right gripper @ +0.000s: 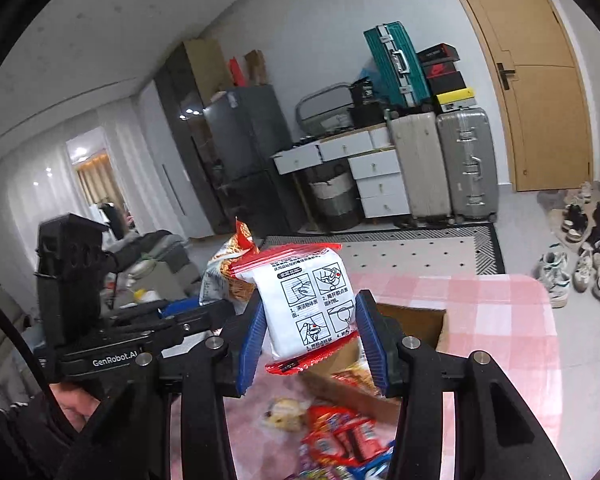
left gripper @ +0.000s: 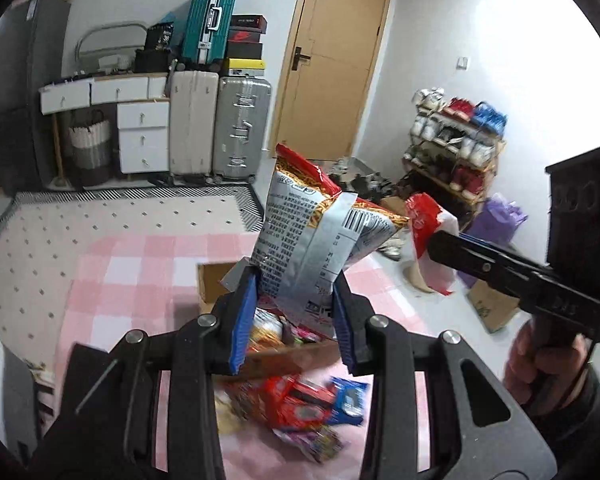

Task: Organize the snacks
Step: 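Lift both held bags and carry them over the cardboard box, then lower both bags into the box and open both grippers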

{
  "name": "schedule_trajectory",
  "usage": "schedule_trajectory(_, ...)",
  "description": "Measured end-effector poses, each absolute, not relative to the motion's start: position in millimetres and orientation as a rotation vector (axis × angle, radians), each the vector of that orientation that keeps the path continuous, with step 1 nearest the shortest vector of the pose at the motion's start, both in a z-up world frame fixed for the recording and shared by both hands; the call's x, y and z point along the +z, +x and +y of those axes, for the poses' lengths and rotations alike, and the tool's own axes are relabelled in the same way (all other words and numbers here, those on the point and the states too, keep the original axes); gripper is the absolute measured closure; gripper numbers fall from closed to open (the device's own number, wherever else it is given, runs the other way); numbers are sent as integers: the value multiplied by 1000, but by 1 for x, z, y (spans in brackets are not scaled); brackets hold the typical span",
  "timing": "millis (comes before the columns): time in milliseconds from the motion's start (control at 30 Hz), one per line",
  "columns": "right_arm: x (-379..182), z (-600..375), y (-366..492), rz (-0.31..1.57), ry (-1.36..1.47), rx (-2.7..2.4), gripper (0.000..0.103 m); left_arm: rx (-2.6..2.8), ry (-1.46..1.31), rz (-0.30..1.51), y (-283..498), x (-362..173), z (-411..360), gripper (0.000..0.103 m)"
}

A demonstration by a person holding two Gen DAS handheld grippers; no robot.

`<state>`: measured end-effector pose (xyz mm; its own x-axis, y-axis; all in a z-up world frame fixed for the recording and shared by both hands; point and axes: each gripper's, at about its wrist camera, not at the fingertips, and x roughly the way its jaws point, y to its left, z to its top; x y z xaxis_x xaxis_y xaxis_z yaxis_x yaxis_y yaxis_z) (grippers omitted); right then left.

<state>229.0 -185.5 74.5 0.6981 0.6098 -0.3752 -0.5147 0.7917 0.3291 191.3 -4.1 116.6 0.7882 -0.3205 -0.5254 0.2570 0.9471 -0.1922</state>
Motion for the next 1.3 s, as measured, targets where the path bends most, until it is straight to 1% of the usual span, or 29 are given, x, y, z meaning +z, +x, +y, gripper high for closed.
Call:
schedule_trajectory(167,67,-183,262,517,189,594,58,-300,-112,632,239,105,-7,70)
schedule_trajectory(267,54,-179,283,548,180,587,58,-297,-119,668,270,87,-9,70)
schedule_trajectory(667,-20,-170,366,675,151,544,58,-315,-152,827,364,-14,-9,70)
schedule_trajectory(967,-63,-167,394,734,138,519,57,-299,-151,903,393,-63,-13,70)
schedule_trajectory(1033,-70,-166,395,748,134,517,56,-305,-158,913,394,-70,-13,70)
schedule_trajectory(1100,-74,-163,395,749,117,514,48,-309,-139,915,392,-72,-15,70)
schedule_trajectory(1133,-75,-163,393,744,106,516,47,-301,-121,910,391,-72,-17,68)
schedule_trajectory(1167,-74,-162,390,733,88,505,45,-301,-115,905,389,-71,-18,64)
schedule_trajectory(1200,-73,-161,388,727,83,501,41,-304,-115,903,386,-69,-17,61)
schedule_trajectory(1267,-66,-164,380,704,98,516,38,-302,-116,893,379,-65,-16,46)
schedule_trajectory(1300,-62,-167,375,688,102,516,37,-295,-116,881,374,-62,-15,44)
